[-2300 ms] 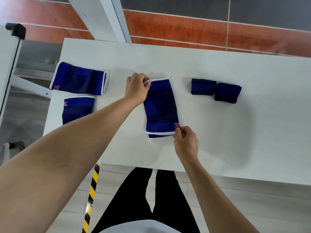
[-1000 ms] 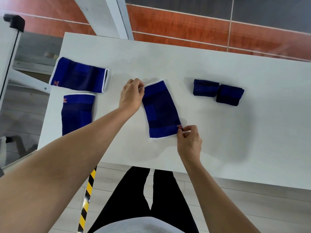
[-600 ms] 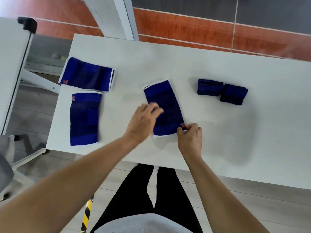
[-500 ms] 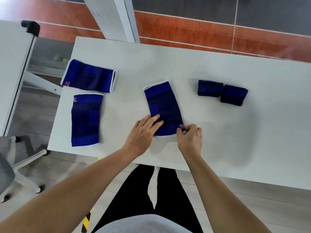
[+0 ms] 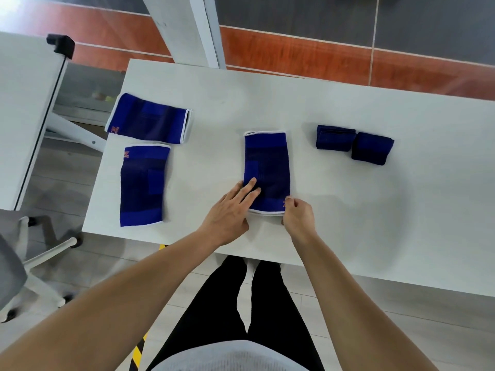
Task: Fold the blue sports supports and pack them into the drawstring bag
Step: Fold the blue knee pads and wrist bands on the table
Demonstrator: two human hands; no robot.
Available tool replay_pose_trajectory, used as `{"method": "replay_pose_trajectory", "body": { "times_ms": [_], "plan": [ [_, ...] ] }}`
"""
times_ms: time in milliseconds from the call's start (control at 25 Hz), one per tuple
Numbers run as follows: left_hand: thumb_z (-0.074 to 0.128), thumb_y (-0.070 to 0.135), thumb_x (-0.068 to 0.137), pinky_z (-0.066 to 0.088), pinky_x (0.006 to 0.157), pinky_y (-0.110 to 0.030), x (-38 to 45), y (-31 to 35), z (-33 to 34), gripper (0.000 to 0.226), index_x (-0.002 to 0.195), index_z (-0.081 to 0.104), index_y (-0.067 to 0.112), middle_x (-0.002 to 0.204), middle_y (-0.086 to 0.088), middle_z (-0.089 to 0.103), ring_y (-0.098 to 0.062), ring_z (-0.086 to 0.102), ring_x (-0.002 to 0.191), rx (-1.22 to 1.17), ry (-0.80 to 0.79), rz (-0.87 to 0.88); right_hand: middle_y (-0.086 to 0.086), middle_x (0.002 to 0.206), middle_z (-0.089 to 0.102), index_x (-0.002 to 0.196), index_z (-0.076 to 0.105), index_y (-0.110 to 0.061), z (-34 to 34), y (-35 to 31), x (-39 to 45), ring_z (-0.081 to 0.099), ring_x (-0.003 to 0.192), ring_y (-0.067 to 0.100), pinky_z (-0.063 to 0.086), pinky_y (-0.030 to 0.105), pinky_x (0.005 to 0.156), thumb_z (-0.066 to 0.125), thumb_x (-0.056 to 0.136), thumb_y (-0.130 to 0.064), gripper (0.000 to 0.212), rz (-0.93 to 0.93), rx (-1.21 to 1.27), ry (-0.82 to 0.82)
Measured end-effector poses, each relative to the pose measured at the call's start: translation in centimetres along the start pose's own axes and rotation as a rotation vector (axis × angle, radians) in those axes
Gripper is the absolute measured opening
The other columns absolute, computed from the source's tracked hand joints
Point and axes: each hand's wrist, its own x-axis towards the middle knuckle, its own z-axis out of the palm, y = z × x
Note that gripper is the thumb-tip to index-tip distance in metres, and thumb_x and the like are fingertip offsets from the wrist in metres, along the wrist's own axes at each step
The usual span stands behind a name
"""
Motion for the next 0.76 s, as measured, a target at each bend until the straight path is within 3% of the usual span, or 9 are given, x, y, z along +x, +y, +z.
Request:
{"method": "replay_pose_trajectory", "body": {
  "times_ms": [120, 240, 320, 360, 440, 560, 640, 760],
  "plan": [
    [0.064, 0.012, 0.082, 0.031, 0.120, -0.037, -0.3, 0.0, 0.1, 0.083, 0.155, 0.027, 0.023, 0.166, 0.002, 0.020, -0.024, 0.025, 0.149, -0.009, 0.051, 0.033, 0.011, 0.069, 0.061, 0.082, 0.059, -0.007, -0.7, 0.0, -0.7, 0.050, 0.055, 0.020, 0.039, 0.031, 0.053, 0.040, 0.103, -0.026, 0.035, 0.046, 0.141, -0.040],
    [0.069, 0.006, 0.084, 0.046, 0.108, -0.038, -0.8, 0.0, 0.1, 0.071, 0.149, 0.043, 0.021, 0.154, 0.000, 0.045, -0.025, 0.050, 0.131, -0.038, 0.155, 0.084, 0.007, 0.057, 0.059, 0.074, 0.061, -0.008, -1.7, -0.6, -1.3, 0.048, 0.049, 0.020, 0.040, 0.031, 0.052, 0.045, 0.096, -0.022, 0.031, 0.197, 0.414, -0.090],
    [0.068, 0.005, 0.088, 0.051, 0.100, -0.038, -1.2, 0.1, 0.1, 0.059, 0.143, 0.053, 0.019, 0.146, -0.001, 0.056, -0.026, 0.058, 0.124, -0.118, 0.190, 0.091, 0.008, 0.056, 0.059, 0.075, 0.061, -0.007, -2.5, -0.3, -1.3, 0.049, 0.050, 0.022, 0.041, 0.032, 0.053, 0.046, 0.095, -0.021, 0.029, 0.203, 0.446, -0.096],
    [0.067, 0.007, 0.090, 0.052, 0.099, -0.038, -1.3, 0.2, 0.0, 0.052, 0.140, 0.056, 0.018, 0.143, -0.001, 0.059, -0.025, 0.060, 0.122, -0.172, 0.194, 0.090, 0.009, 0.063, 0.063, 0.080, 0.063, -0.008, -2.9, 0.3, -1.3, 0.052, 0.053, 0.023, 0.041, 0.031, 0.054, 0.046, 0.095, -0.018, 0.026, 0.142, 0.385, -0.068],
    [0.065, 0.014, 0.094, 0.051, 0.100, -0.037, -1.5, 0.1, -0.1, 0.041, 0.135, 0.061, 0.017, 0.138, -0.001, 0.063, -0.022, 0.062, 0.122, -0.275, 0.194, 0.072, 0.006, 0.091, 0.070, 0.101, 0.062, -0.013, -3.9, 2.3, -1.0, 0.061, 0.072, 0.022, 0.041, 0.029, 0.063, 0.052, 0.094, -0.012, 0.012, -0.154, 0.043, 0.077],
    [0.065, 0.024, 0.096, 0.051, 0.098, -0.032, -1.8, 0.1, -0.5, 0.034, 0.129, 0.067, 0.018, 0.131, 0.002, 0.068, -0.015, 0.064, 0.117, -0.364, 0.198, 0.052, -0.010, 0.126, 0.058, 0.128, 0.056, -0.027, -4.9, 4.8, -0.7, 0.050, 0.108, 0.011, 0.035, 0.030, 0.090, 0.070, 0.085, -0.010, 0.048, -0.670, -0.442, 0.124],
    [0.066, 0.029, 0.095, 0.052, 0.090, -0.029, -2.1, 0.2, -0.7, 0.029, 0.123, 0.070, 0.022, 0.120, 0.006, 0.072, -0.012, 0.067, 0.106, -0.419, 0.192, 0.023, -0.013, 0.123, 0.061, 0.122, 0.063, -0.028, -4.4, 4.8, -0.3, 0.052, 0.112, 0.013, 0.035, 0.032, 0.094, 0.072, 0.087, -0.017, 0.038, -0.784, -0.426, 0.052],
    [0.067, 0.036, 0.093, 0.052, 0.079, -0.030, -2.4, 0.5, -0.9, 0.022, 0.112, 0.071, 0.026, 0.105, 0.012, 0.073, -0.011, 0.066, 0.091, -0.498, 0.187, -0.062, -0.013, 0.096, 0.065, 0.113, 0.067, -0.024, -3.8, 4.3, 0.4, 0.057, 0.093, 0.019, 0.044, 0.040, 0.088, 0.062, 0.098, -0.024, 0.016, -0.784, -0.381, 0.041]
  ]
}}
